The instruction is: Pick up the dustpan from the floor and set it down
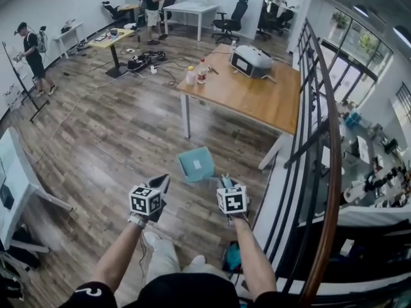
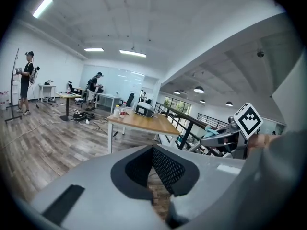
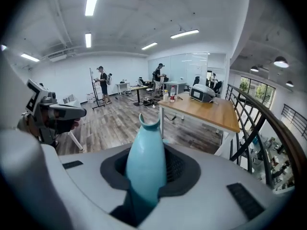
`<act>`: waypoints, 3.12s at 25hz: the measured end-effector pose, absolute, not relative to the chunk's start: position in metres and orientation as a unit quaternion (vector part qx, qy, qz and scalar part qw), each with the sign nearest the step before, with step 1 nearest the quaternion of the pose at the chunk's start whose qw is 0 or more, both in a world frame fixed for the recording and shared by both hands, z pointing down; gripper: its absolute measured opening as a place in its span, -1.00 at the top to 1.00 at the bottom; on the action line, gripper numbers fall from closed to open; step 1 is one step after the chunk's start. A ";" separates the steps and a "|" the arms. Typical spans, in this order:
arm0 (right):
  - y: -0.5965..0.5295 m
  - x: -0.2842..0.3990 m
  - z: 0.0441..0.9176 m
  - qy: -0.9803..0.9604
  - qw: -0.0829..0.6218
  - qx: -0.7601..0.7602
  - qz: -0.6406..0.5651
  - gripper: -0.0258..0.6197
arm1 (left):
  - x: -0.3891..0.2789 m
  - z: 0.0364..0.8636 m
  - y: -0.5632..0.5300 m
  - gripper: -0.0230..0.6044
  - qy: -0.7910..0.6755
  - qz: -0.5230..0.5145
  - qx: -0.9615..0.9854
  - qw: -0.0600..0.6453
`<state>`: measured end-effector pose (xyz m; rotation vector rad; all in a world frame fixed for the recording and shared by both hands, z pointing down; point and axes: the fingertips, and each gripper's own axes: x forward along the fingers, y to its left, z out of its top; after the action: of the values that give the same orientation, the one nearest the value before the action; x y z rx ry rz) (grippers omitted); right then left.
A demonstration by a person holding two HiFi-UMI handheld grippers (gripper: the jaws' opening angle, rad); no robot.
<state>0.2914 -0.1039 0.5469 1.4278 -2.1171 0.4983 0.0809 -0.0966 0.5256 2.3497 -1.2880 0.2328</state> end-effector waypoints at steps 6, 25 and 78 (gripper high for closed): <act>-0.089 0.305 0.501 -0.800 0.241 0.529 0.152 0.67 | 0.091 0.496 -0.075 0.94 -0.473 0.074 0.853 0.208; -0.066 0.313 0.445 -0.815 0.205 0.528 0.124 0.67 | 0.087 0.468 -0.055 0.94 -0.485 0.076 0.853 0.179; -0.274 0.141 0.595 -0.765 0.290 0.540 0.198 0.66 | -0.107 0.560 -0.252 0.94 -0.468 0.078 0.843 0.253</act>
<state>0.1415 -0.2740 0.5948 1.4402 -2.0416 0.5293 -0.1071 -0.2517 0.5602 2.2929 -1.2709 0.2108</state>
